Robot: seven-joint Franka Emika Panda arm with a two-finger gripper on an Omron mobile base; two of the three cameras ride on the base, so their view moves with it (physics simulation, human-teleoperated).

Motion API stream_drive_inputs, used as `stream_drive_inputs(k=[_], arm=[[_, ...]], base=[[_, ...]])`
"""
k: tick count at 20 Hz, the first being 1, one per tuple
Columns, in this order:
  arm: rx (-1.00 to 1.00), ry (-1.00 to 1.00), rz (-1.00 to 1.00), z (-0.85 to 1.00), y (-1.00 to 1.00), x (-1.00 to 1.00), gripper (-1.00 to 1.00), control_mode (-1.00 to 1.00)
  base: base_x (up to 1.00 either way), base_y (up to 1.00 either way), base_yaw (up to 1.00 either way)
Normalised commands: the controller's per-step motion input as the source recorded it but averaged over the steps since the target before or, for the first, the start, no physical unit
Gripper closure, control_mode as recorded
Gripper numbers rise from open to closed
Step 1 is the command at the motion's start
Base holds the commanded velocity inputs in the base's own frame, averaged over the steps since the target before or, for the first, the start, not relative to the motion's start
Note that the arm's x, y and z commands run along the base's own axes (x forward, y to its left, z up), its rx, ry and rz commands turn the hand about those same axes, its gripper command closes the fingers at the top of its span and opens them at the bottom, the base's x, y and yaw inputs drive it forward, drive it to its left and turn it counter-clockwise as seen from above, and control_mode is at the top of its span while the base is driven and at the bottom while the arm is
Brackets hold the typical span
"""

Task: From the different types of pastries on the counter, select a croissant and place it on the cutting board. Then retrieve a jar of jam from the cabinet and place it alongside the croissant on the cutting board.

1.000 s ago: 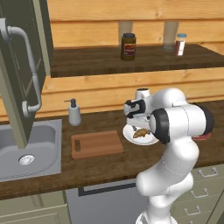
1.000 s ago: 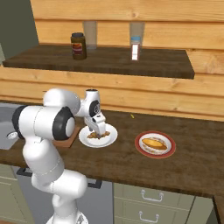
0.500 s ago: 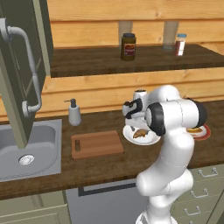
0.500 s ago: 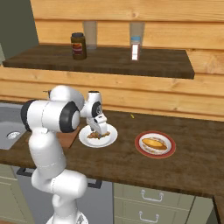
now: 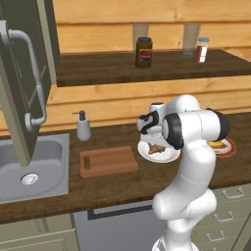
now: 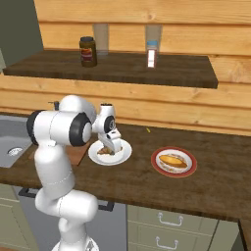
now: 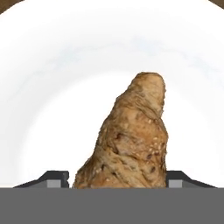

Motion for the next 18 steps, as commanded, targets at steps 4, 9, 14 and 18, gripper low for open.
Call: stream_drive_inputs(k=[4, 9, 14, 18], arm=[[0.05, -0.02, 0.00, 0.64, 0.01, 0.00, 1.00, -1.00], [0.00, -0.17, 0.03, 0.63, 0.66, -0.13, 1.00, -1.00], [0.00, -0.02, 0.12, 0.03, 0.86, 0.00, 1.00, -1.00], [0.00, 0.00, 0.11, 0.00, 0.64, -0.05, 1.00, -1.00]], base=[[0.00, 0.00, 0.00], [0.00, 0.00, 0.00], [0.00, 0.00, 0.00], [0.00, 0.00, 0.00]])
